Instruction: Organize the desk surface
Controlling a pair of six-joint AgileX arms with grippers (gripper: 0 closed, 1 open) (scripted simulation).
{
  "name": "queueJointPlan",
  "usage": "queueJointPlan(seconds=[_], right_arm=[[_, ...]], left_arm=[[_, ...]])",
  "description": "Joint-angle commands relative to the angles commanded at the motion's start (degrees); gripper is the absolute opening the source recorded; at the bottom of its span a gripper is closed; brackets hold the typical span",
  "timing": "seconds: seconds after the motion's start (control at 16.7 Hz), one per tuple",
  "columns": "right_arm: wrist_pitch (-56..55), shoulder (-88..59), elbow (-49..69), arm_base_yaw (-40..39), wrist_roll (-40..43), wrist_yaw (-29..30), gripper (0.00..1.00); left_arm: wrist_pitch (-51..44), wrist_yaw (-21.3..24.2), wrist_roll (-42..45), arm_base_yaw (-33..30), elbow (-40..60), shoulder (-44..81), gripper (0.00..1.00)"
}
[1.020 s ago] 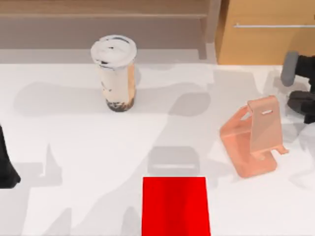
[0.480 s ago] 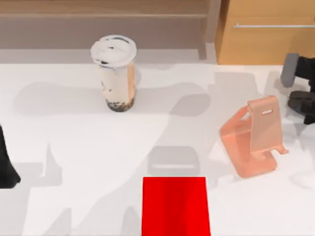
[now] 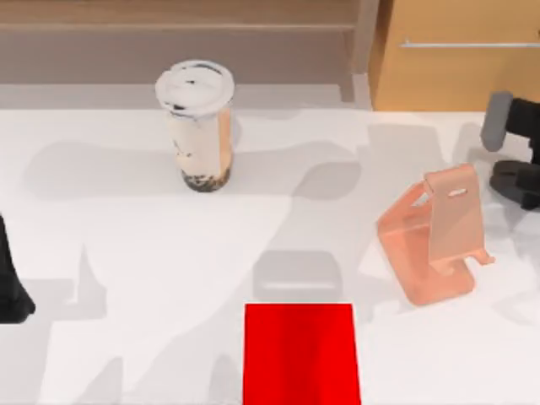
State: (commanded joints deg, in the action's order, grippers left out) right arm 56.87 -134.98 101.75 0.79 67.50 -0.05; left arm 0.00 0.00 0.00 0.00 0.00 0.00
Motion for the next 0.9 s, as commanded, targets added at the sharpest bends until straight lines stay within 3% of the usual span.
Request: queueJointPlan(seconds=[0.12, 0.18, 0.9], right_arm=[[0.0, 0.0, 0.0, 0.0, 0.0, 0.0, 0.02], [0.0, 0.0, 0.0, 0.0, 0.0, 0.0, 0.0], [5.49, 1.87, 3.91, 0.1, -0.56, -0.23, 0.0]], left_arm=[[0.0, 0.0, 0.0, 0.0, 0.0, 0.0, 1.0], [0.0, 0.0, 0.0, 0.0, 0.0, 0.0, 1.0], [0.0, 0.0, 0.0, 0.0, 0.0, 0.0, 1.0]])
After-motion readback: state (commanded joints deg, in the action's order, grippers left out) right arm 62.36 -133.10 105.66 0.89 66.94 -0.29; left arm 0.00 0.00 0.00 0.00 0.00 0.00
